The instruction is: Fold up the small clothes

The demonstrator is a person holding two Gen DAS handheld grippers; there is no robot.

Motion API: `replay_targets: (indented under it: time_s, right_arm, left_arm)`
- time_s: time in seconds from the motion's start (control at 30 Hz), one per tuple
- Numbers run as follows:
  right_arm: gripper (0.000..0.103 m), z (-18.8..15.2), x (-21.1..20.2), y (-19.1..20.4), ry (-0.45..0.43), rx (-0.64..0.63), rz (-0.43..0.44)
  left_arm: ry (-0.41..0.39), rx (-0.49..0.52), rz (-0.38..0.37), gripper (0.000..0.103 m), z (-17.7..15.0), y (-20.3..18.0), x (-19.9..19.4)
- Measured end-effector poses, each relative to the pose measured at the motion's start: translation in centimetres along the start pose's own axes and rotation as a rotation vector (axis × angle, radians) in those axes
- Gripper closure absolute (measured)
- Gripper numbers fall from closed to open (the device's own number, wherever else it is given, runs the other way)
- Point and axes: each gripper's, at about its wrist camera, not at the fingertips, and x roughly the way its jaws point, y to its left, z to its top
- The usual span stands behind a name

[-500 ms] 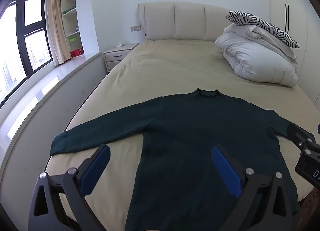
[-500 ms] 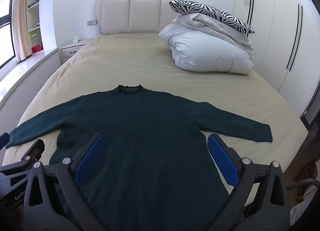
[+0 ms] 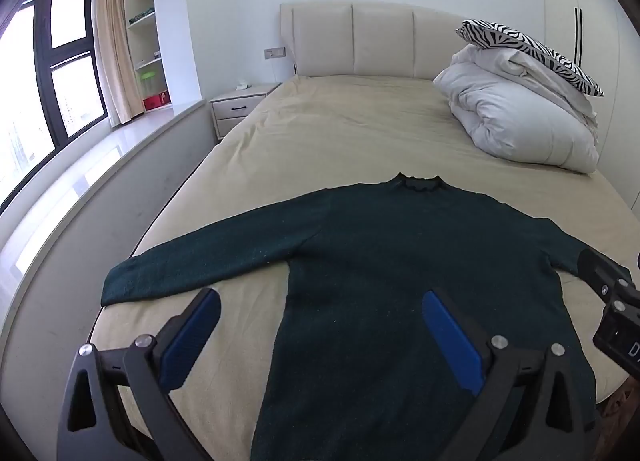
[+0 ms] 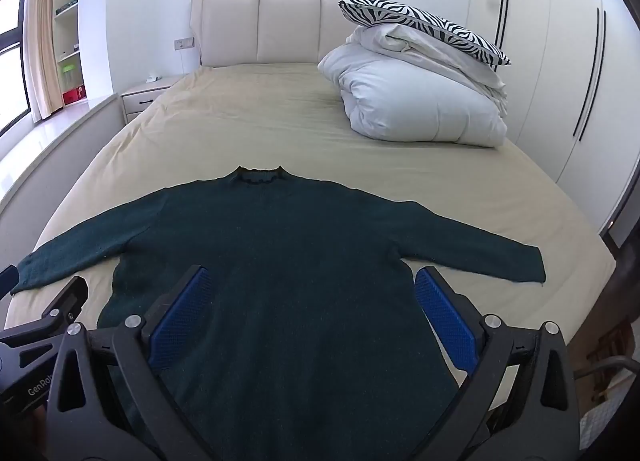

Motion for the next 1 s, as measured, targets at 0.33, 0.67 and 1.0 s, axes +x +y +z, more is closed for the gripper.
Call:
replay_targets:
  time_s: [0.33,0.67,1.0]
  right_arm:
    - [0.000,-0.07,0.13,0.12,0.002,0.000,-0.003]
    - [0.000,-0.44,0.17,0.28,0.006,0.000,0.000]
    - [0.000,-0.75,0.56,0.25,0.008,-0.001,-0.002]
  left_arm:
    - [0.006,0.000,0.000,0.000,0.16,0.09,0.02]
    - [0.010,-0.002,0.002,0.000,-0.36,0.21,0.60]
    - [0.013,-0.001,0.001,0.000,-0.35,0.29,0.68]
